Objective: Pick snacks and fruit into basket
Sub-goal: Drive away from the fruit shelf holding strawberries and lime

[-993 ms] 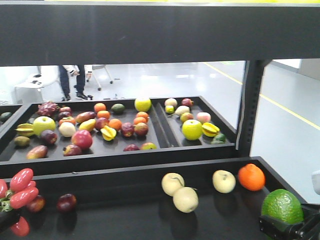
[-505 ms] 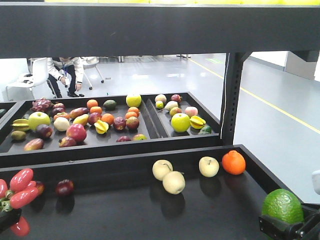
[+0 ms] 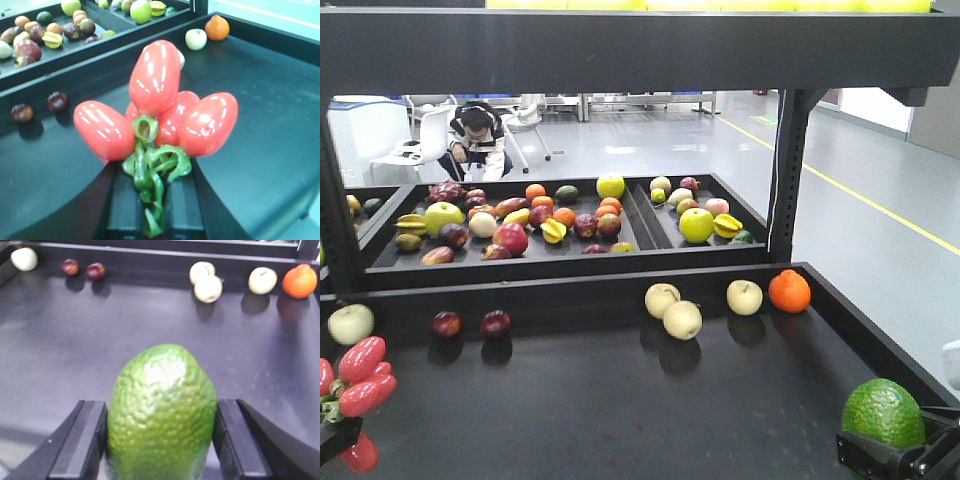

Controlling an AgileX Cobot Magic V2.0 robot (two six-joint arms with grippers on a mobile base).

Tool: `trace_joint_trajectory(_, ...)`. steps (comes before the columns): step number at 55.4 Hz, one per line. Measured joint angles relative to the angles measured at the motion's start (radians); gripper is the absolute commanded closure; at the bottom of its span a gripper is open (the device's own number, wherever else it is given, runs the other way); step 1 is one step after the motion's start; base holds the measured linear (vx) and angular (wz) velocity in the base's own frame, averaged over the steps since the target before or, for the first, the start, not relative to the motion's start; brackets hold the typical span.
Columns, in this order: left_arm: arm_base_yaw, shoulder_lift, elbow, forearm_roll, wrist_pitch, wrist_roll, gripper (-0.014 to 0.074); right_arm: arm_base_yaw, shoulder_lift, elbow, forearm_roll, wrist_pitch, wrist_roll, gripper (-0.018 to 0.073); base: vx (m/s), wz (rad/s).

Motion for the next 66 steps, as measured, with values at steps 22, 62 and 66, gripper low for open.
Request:
trace_joint_trajectory(22,0.0,0.0,0.0,0.0,-0.001,0.0,0.0602,0.0,0.0,0.0,0.0,0.0,0.0,0.0568,-0.38,0.02)
trace_joint_trajectory(62,0.0,0.012,0.0,0.0,0.0,0.0,0.0602,0.0,0.0,0.0,0.0,0.0,0.0,0.0568,-0.4,-0.02)
trace_joint_trajectory(66,0.0,0.017,0.001,0.0,0.0,0.0,0.0602,0.0,0.0,0.0,0.0,0.0,0.0,0.0568,-0.4,-0.02)
